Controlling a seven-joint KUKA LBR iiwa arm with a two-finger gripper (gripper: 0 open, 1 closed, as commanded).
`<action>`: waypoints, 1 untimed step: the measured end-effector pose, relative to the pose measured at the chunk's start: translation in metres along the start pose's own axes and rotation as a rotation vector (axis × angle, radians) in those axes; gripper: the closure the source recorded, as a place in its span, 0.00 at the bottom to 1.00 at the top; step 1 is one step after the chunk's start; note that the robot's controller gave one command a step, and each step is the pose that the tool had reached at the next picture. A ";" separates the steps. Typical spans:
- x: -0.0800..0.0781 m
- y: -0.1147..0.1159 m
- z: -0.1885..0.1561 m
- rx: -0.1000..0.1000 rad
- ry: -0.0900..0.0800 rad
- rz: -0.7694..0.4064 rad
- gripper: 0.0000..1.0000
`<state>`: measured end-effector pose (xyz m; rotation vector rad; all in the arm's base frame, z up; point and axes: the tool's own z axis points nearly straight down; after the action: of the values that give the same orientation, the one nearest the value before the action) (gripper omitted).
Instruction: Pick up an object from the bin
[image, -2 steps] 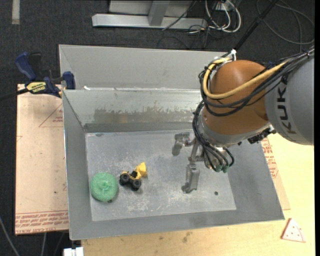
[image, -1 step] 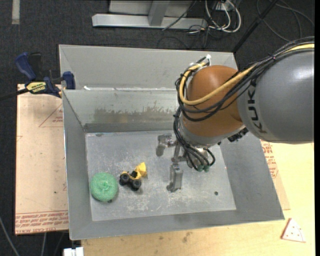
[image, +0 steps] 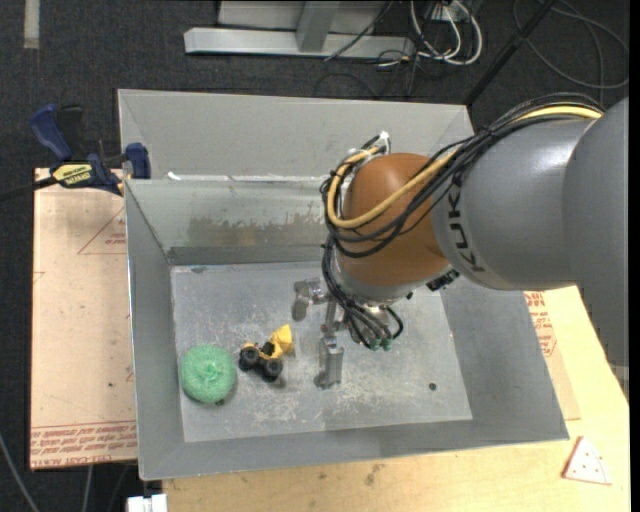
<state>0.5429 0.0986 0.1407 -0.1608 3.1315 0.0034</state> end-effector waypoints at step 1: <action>0.002 0.010 0.052 0.001 0.000 -0.098 0.00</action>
Offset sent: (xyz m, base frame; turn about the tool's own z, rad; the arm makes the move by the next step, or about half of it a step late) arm 0.0119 0.0327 -0.0587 0.1211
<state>0.5405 0.1083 0.0886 -0.3142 3.1201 0.0013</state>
